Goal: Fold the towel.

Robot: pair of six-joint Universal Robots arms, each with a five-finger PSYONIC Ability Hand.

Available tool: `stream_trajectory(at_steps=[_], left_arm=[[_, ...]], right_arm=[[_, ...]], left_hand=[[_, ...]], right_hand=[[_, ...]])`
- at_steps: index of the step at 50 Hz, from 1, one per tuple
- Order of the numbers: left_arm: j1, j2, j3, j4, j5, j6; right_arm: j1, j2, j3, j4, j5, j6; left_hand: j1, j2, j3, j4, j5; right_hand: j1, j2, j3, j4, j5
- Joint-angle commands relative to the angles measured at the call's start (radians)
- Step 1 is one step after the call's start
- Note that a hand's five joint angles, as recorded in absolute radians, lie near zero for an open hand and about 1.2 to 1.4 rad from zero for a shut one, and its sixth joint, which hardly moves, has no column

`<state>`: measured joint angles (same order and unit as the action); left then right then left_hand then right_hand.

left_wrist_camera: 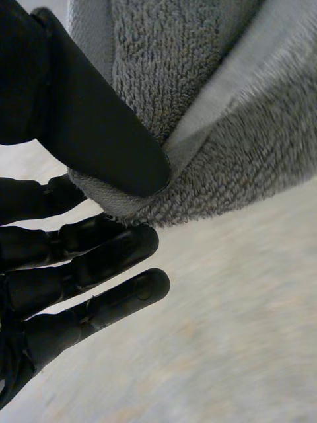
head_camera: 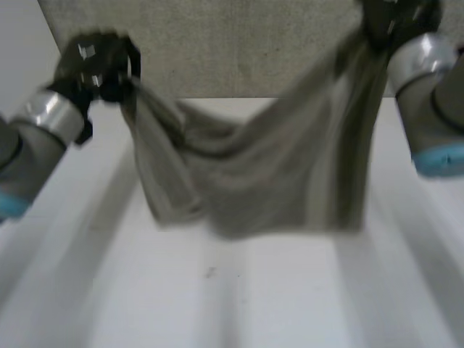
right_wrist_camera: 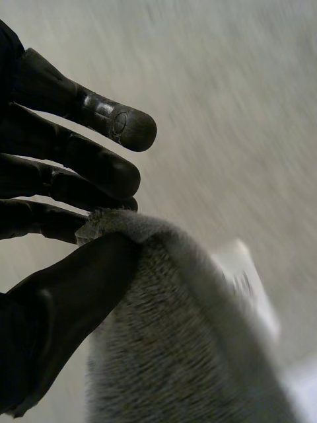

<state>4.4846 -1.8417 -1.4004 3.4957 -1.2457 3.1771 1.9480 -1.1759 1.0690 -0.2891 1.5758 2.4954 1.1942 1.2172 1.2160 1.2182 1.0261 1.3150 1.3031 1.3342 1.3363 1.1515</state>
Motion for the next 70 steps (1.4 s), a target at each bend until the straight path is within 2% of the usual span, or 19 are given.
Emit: stream_trajectory(at_steps=[1, 3, 5, 11, 15, 20, 23, 26, 31, 34, 36, 37, 39, 40, 44, 53, 57, 63, 70], left_arm=[[0.024, -0.074, 0.370, -0.006, -0.100, -0.362], [0.034, -0.076, 0.380, -0.003, -0.097, -0.436], [0.034, -0.077, 0.374, -0.001, -0.096, -0.445], [0.053, -0.082, 0.240, -0.001, -0.095, -0.441], [0.076, -0.096, 0.136, 0.003, -0.084, -0.437], [0.093, -0.156, 0.006, 0.016, -0.020, -0.405], [0.117, -0.203, -0.071, 0.022, 0.040, -0.325], [0.143, -0.257, -0.161, 0.022, 0.115, -0.168], [0.173, -0.266, -0.241, 0.016, 0.137, -0.042], [0.180, -0.251, -0.287, 0.014, 0.137, 0.032], [0.180, -0.214, -0.331, 0.012, 0.138, 0.098], [0.180, -0.214, -0.331, 0.012, 0.138, 0.098], [0.177, -0.165, -0.402, 0.031, 0.141, 0.167], [0.177, -0.165, -0.402, 0.031, 0.141, 0.167], [0.160, -0.107, -0.486, 0.112, 0.170, 0.265], [0.114, -0.059, -0.635, 0.281, 0.246, 0.391], [0.096, -0.057, -0.701, 0.374, 0.265, 0.507], [0.082, -0.074, -0.715, 0.391, 0.258, 0.635], [0.061, -0.093, -0.706, 0.364, 0.249, 0.639]], right_arm=[[-0.006, -0.024, -0.138, -0.105, 0.032, 0.122], [-0.006, -0.042, -0.124, -0.066, 0.024, 0.138], [-0.009, -0.045, -0.106, -0.032, 0.020, 0.140], [-0.050, -0.044, 0.017, 0.100, -0.049, 0.143], [-0.075, -0.039, 0.123, 0.120, -0.097, 0.141], [-0.092, -0.028, 0.301, 0.116, -0.157, 0.134], [-0.107, -0.014, 0.405, 0.094, -0.206, 0.131], [-0.138, -0.002, 0.526, 0.059, -0.253, 0.108], [-0.182, -0.013, 0.618, 0.036, -0.260, 0.072], [-0.205, -0.021, 0.657, 0.034, -0.264, 0.060], [-0.216, -0.034, 0.686, 0.034, -0.284, 0.057], [-0.216, -0.034, 0.686, 0.034, -0.284, 0.057], [-0.219, -0.039, 0.695, 0.034, -0.295, 0.057], [-0.224, -0.044, 0.706, 0.033, -0.306, 0.057], [-0.231, -0.045, 0.716, 0.022, -0.319, 0.060], [-0.230, -0.045, 0.723, 0.019, -0.320, 0.060], [-0.230, -0.045, 0.729, 0.018, -0.320, 0.062], [-0.228, -0.045, 0.732, 0.016, -0.320, 0.060], [-0.228, -0.045, 0.736, 0.010, -0.320, 0.057]], left_hand=[[0.202, 0.179, 0.180, 0.178, 0.196], [0.202, 0.179, 0.180, 0.178, 0.196], [0.202, 0.179, 0.180, 0.178, 0.196], [0.202, 0.179, 0.180, 0.178, 0.196], [0.202, 0.179, 0.180, 0.178, 0.196], [0.202, 0.179, 0.180, 0.178, 0.196], [0.202, 0.179, 0.180, 0.178, 0.196], [0.202, 0.179, 0.180, 0.178, 0.196], [0.147, 0.124, 0.125, 0.123, 0.140], [0.009, -0.014, -0.013, -0.015, 0.002], [-0.196, -0.219, -0.217, -0.220, -0.202], [-0.197, -0.220, -0.219, -0.221, -0.203], [-0.457, -0.480, -0.479, -0.481, -0.463], [-0.458, -0.481, -0.480, -0.482, -0.465], [-0.722, -0.745, -0.743, -0.746, -0.728], [-0.799, -0.822, -0.821, -0.823, -0.805], [-0.793, -0.816, -0.815, -0.817, -0.799], [-0.772, -0.795, -0.794, -0.796, -0.779], [-0.772, -0.795, -0.794, -0.796, -0.779]], right_hand=[[0.081, 0.093, 0.062, 0.060, 0.070], [0.081, 0.093, 0.062, 0.060, 0.070], [0.081, 0.093, 0.062, 0.060, 0.070], [0.081, 0.093, 0.062, 0.060, 0.070], [0.081, 0.093, 0.062, 0.060, 0.070], [0.081, 0.093, 0.062, 0.060, 0.070], [0.081, 0.093, 0.062, 0.060, 0.070], [0.081, 0.093, 0.062, 0.060, 0.070], [0.081, 0.093, 0.062, 0.060, 0.070], [0.081, 0.093, 0.062, 0.060, 0.070], [0.081, 0.093, 0.062, 0.060, 0.070], [0.081, 0.093, 0.062, 0.060, 0.070], [0.081, 0.093, 0.062, 0.060, 0.070], [0.081, 0.093, 0.062, 0.060, 0.070], [0.081, 0.093, 0.062, 0.060, 0.070], [0.081, 0.093, 0.062, 0.060, 0.070], [0.081, 0.093, 0.062, 0.060, 0.070], [0.081, 0.093, 0.062, 0.060, 0.070], [0.081, 0.093, 0.062, 0.060, 0.070]])
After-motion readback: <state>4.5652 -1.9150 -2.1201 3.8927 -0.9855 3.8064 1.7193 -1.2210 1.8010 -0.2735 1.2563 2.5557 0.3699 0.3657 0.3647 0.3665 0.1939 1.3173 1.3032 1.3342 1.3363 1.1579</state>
